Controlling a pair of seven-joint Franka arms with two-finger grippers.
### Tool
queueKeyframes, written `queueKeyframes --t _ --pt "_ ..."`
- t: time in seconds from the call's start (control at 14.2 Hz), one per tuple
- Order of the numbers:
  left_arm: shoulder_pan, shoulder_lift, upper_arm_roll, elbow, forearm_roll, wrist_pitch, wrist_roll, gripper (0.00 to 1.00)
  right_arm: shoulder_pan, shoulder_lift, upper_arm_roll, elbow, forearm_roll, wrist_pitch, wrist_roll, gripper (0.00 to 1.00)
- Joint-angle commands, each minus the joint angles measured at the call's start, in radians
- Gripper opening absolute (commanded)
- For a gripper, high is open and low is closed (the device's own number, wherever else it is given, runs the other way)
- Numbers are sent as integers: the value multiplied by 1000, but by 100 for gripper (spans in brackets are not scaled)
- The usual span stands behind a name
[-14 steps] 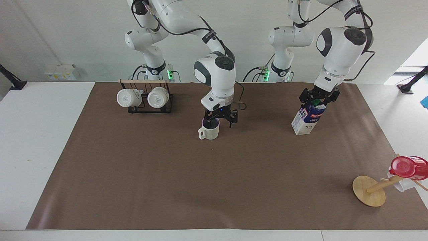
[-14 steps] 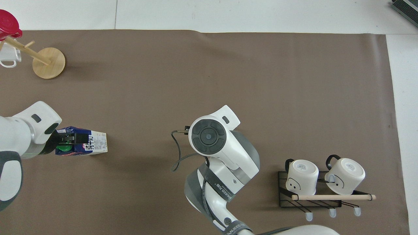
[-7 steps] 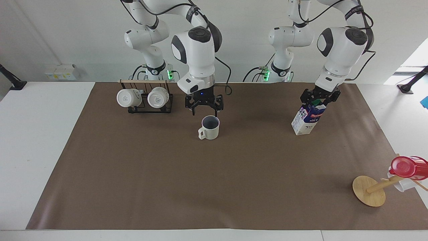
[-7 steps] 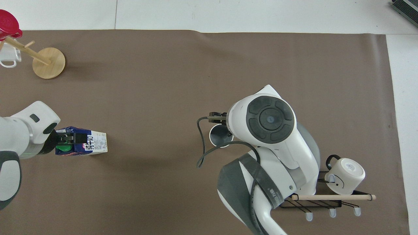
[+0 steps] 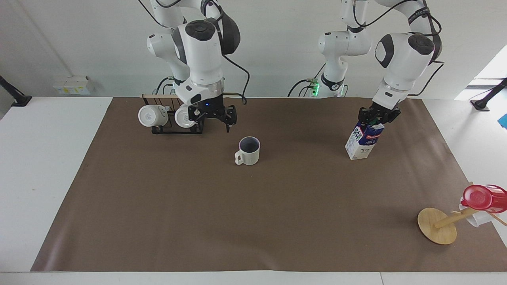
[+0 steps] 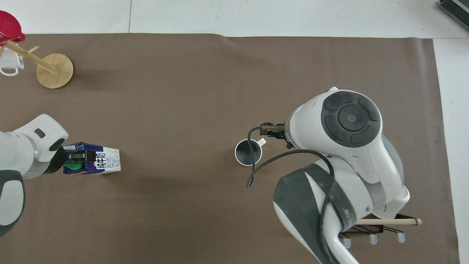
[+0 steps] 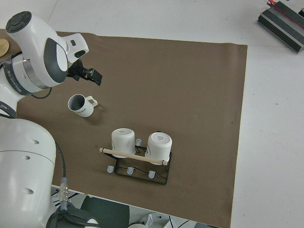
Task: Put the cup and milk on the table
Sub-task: 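Release the mug with the right gripper while the left gripper carries the carton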
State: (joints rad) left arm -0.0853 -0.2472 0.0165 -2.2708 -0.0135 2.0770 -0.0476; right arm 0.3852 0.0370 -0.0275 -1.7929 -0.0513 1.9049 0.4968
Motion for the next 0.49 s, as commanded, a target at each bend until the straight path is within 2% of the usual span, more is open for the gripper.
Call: queueKeyframes --t 0.0,0.42 --pt "1 -20 8 -27 1 25 28 49 -77 -42 6 -17 21 -21 -73 100" --pt "-10 -11 7 22 1 11 14 43 -226 -88 5 -8 19 -70 -190 100"
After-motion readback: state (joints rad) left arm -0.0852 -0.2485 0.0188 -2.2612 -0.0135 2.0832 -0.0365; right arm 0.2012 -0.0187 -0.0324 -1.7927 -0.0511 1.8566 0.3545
